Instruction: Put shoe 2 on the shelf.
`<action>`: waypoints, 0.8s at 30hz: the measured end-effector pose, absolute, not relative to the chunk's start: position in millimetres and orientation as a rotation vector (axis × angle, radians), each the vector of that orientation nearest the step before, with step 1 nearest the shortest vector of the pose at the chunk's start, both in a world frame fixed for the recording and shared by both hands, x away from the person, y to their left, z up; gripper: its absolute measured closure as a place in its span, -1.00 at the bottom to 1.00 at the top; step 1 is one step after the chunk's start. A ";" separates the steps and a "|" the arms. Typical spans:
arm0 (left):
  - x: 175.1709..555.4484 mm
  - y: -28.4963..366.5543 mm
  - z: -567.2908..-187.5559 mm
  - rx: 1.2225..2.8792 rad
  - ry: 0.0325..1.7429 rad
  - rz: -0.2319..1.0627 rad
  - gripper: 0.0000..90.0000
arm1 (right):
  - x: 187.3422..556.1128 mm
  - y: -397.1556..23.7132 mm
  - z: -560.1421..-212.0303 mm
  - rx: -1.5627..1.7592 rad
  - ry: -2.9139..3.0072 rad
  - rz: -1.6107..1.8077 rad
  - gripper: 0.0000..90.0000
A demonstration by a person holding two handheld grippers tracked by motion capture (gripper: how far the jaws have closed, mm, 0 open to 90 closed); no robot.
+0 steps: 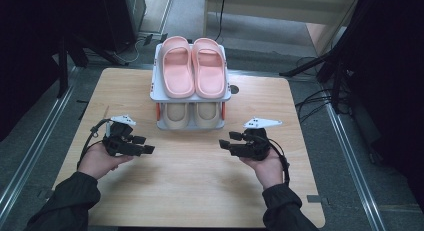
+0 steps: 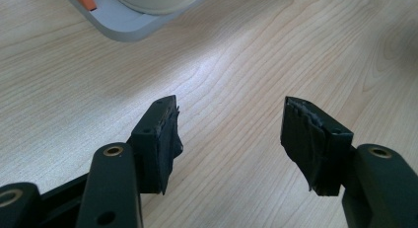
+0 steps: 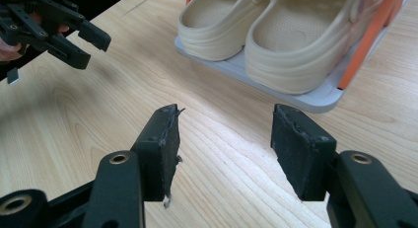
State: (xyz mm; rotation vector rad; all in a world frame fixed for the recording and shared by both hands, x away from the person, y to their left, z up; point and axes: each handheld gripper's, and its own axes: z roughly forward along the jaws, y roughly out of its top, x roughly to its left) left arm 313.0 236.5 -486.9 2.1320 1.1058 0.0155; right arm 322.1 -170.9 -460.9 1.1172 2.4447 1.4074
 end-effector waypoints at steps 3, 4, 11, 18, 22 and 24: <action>312.9 236.4 -487.0 2.135 1.101 0.015 -0.13 | 322.7 -176.1 -462.6 1.120 2.449 1.396 -0.01; 312.9 236.5 -487.1 2.134 1.102 0.015 -0.13 | 322.8 -177.9 -463.4 1.113 2.447 1.390 -0.01; 313.4 237.1 -486.7 2.129 1.103 0.020 -0.14 | 325.6 -189.9 -472.2 1.125 2.425 1.381 -0.01; 314.4 237.8 -488.1 2.134 1.111 0.015 -0.14 | 327.9 -193.4 -477.5 1.146 2.412 1.362 -0.04; 314.1 236.6 -488.4 2.139 1.110 0.017 -0.14 | 328.7 -191.1 -479.6 1.140 2.425 1.356 -0.05; 314.1 236.1 -488.6 2.138 1.110 0.011 -0.14 | 329.6 -190.2 -480.8 1.134 2.428 1.347 -0.05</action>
